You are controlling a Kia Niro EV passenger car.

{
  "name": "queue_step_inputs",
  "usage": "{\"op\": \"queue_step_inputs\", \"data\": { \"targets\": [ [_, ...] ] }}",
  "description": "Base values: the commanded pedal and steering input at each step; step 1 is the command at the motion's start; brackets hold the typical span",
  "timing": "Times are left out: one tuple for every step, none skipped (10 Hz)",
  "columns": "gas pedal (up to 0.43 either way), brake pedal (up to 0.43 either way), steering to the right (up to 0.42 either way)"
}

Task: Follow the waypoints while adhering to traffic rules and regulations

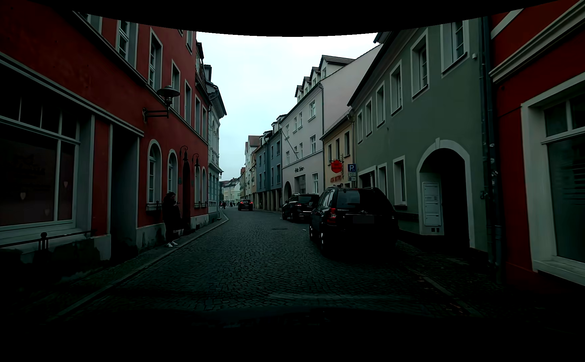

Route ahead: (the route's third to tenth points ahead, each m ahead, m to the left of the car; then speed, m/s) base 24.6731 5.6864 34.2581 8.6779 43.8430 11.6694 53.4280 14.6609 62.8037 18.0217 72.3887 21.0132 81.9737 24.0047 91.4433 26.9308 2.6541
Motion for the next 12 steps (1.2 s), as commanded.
{"op": "queue_step_inputs", "data": {
  "targets": [
    [0.067,0.0,-0.26],
    [0.087,0.0,-0.263],
    [0.087,0.0,-0.263],
    [0.087,0.0,-0.268],
    [0.098,0.0,-0.273],
    [0.118,0.0,-0.273],
    [0.13,0.0,-0.268],
    [0.13,0.0,-0.254],
    [0.13,0.0,-0.235],
    [0.118,0.0,-0.22],
    [0.118,0.0,-0.198],
    [0.118,0.0,-0.172]
  ]
}}
